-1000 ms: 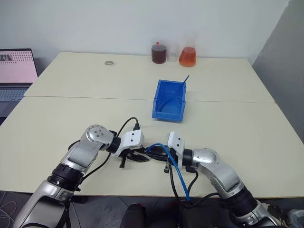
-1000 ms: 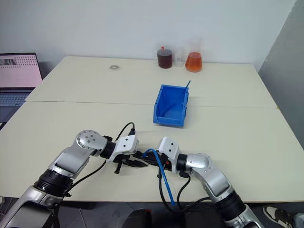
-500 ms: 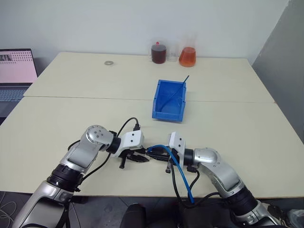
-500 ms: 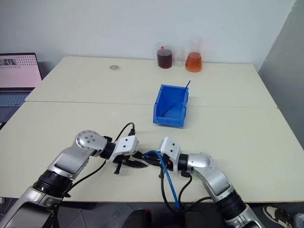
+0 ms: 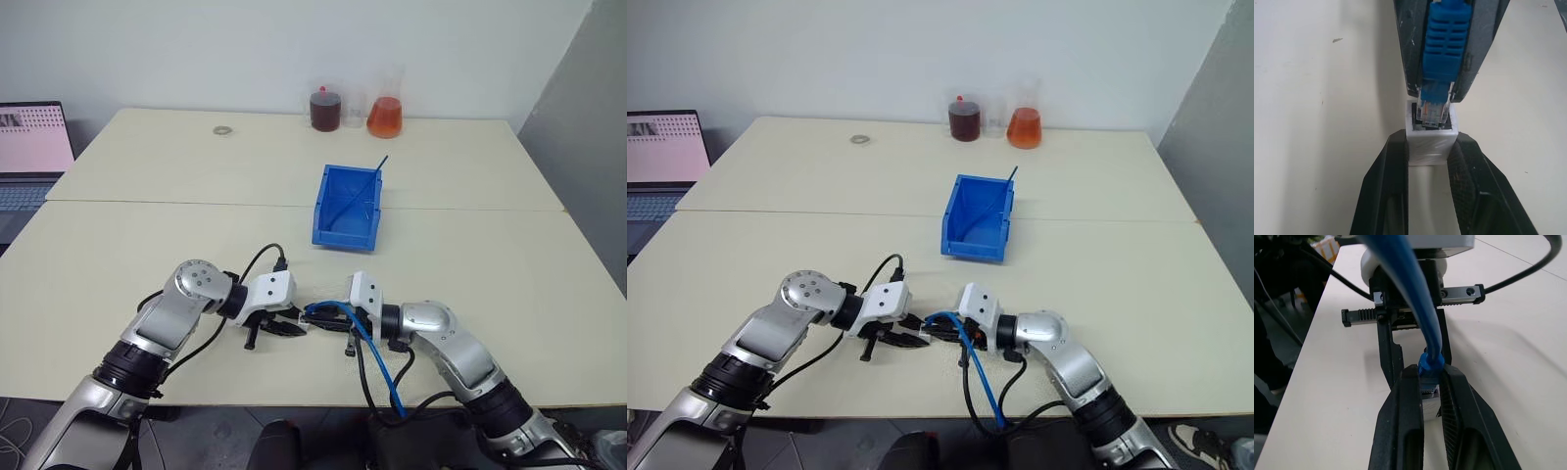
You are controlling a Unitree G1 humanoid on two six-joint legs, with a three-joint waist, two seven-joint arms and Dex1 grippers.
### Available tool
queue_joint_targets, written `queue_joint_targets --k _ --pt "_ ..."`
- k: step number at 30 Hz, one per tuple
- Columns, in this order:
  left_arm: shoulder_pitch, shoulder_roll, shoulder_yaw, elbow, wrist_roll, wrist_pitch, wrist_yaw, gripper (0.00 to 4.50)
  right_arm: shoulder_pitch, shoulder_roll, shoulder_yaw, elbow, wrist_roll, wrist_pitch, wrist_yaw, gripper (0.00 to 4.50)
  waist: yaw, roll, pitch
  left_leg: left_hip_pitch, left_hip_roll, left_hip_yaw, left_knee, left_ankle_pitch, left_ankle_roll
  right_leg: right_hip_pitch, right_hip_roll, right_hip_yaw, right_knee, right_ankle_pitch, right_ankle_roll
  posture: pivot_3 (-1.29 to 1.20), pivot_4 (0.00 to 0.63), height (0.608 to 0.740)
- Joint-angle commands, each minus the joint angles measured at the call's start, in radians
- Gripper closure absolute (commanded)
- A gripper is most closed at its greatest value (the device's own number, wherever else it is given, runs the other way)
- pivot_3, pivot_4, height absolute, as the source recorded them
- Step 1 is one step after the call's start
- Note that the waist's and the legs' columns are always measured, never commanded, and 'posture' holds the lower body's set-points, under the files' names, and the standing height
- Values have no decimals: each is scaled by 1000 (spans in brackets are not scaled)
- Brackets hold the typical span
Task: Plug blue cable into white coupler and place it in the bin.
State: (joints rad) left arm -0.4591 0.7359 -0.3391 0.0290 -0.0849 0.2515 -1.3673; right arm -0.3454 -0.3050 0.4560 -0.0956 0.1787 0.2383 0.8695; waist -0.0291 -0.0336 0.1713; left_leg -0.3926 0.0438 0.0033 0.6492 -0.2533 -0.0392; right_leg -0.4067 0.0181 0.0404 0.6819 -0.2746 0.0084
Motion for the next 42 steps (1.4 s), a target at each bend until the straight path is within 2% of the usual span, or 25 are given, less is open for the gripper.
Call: queue_joint_targets --k 1,12,19,24,32,42 --pt "21 11 -25 -14 3 4 -25 3728 -10 -25 31 27 -47 18 21 4315 0 0 0 0 0 0 0 0 0 0 0 0 0 0 0 0 150 740" --pt "10 1 -29 -3 13 7 -12 3728 -92 -27 97 -47 -27 197 105 4315 0 0 -1 0 0 0 0 0 0 0 0 0 0 0 0 0 150 740" --pt "12 -7 -22 -4 9 6 3 3728 -65 -29 91 -6 -32 226 104 4316 0 1 -2 0 0 0 0 0 0 0 0 0 0 0 0 0 150 740" --pt "23 -4 -20 -11 9 7 8 3728 -55 -13 91 -34 20 282 125 4316 0 2 -5 0 0 0 0 0 0 0 0 0 0 0 0 0 150 740" --pt "29 -10 -18 -23 10 18 15 3728 -85 4 147 -23 60 367 171 4316 0 5 -10 1 0 0 0 0 0 1 0 1 0 0 0 0 150 740" --pt "51 -10 -3 -56 2 58 37 3728 -57 3 225 23 -33 280 178 4316 -2 7 -22 6 -1 1 -3 0 0 2 1 2 -1 -1 -1 0 150 740"
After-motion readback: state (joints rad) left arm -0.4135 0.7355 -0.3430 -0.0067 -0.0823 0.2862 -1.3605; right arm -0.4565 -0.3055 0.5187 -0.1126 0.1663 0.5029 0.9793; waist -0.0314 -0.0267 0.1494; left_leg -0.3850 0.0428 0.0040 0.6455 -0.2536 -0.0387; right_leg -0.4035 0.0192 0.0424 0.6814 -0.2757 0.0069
